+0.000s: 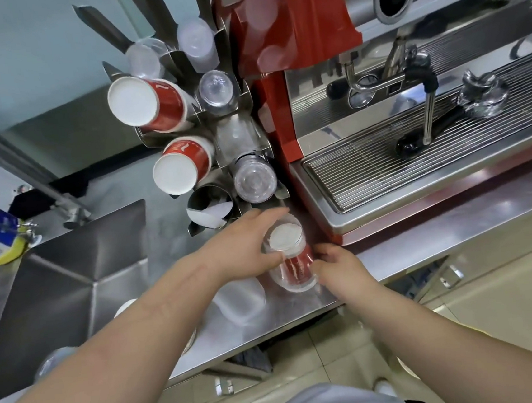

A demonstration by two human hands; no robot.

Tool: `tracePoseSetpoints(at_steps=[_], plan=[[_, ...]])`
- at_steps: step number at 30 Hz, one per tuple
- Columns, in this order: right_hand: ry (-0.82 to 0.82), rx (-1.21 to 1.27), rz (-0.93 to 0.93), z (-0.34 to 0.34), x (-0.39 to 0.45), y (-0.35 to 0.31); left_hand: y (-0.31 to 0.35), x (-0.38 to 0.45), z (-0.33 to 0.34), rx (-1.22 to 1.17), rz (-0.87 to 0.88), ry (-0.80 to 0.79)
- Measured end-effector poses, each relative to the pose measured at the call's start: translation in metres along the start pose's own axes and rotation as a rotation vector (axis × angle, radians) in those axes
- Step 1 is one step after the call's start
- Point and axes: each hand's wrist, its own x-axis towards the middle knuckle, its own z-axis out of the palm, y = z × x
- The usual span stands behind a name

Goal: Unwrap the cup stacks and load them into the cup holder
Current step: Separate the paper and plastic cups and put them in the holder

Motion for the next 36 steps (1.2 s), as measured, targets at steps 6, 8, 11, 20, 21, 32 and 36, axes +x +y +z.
tracePoseSetpoints(at_steps=[6, 8, 11, 20, 21, 32, 36], plan=[[0.046, 0.224, 0.006, 0.0, -0.014, -0.004, -0.005, -0.014, -0.007, -0.066, 0.039, 0.071], [0.046, 0.277, -0.016, -0.001, -0.02, -0.008, -0.006, -0.019, -0.011, -0.071, 0.063, 0.108], [0.03, 0.344, -0.07, -0.003, -0.029, -0.018, -0.005, -0.029, -0.02, -0.095, 0.091, 0.166], [0.088, 0.323, -0.212, 0.0, -0.04, -0.05, 0.0, -0.063, -0.053, -0.157, 0.193, 0.367], [0.094, 0.329, -0.219, 0.0, -0.042, -0.055, 0.001, -0.067, -0.056, -0.158, 0.201, 0.378], [-0.04, 0.347, -0.443, 0.037, -0.076, -0.128, -0.011, -0.141, -0.102, -0.124, 0.19, 0.585], [-0.149, 0.324, -0.494, 0.065, -0.087, -0.146, -0.026, -0.179, -0.114, -0.098, 0.136, 0.676]])
